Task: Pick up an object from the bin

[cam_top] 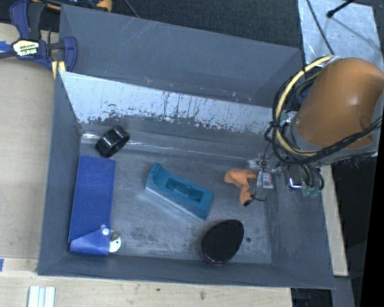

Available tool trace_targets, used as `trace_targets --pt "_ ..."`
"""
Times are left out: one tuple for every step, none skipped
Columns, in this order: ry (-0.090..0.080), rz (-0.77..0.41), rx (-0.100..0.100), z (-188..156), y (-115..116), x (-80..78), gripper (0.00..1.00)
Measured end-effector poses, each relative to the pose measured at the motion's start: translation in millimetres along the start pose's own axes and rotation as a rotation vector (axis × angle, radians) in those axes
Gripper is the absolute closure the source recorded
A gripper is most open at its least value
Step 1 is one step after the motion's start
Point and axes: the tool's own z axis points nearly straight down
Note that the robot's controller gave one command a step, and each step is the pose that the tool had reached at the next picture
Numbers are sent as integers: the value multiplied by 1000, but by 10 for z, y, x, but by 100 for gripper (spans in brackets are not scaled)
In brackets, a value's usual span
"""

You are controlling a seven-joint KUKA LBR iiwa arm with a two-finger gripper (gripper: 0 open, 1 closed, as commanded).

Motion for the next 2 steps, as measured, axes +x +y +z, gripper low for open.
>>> trace_targets --pt "-15 -3 2 -310 -71 -206 100" --pt "-13 -3 2 -335 -86 -254 100"
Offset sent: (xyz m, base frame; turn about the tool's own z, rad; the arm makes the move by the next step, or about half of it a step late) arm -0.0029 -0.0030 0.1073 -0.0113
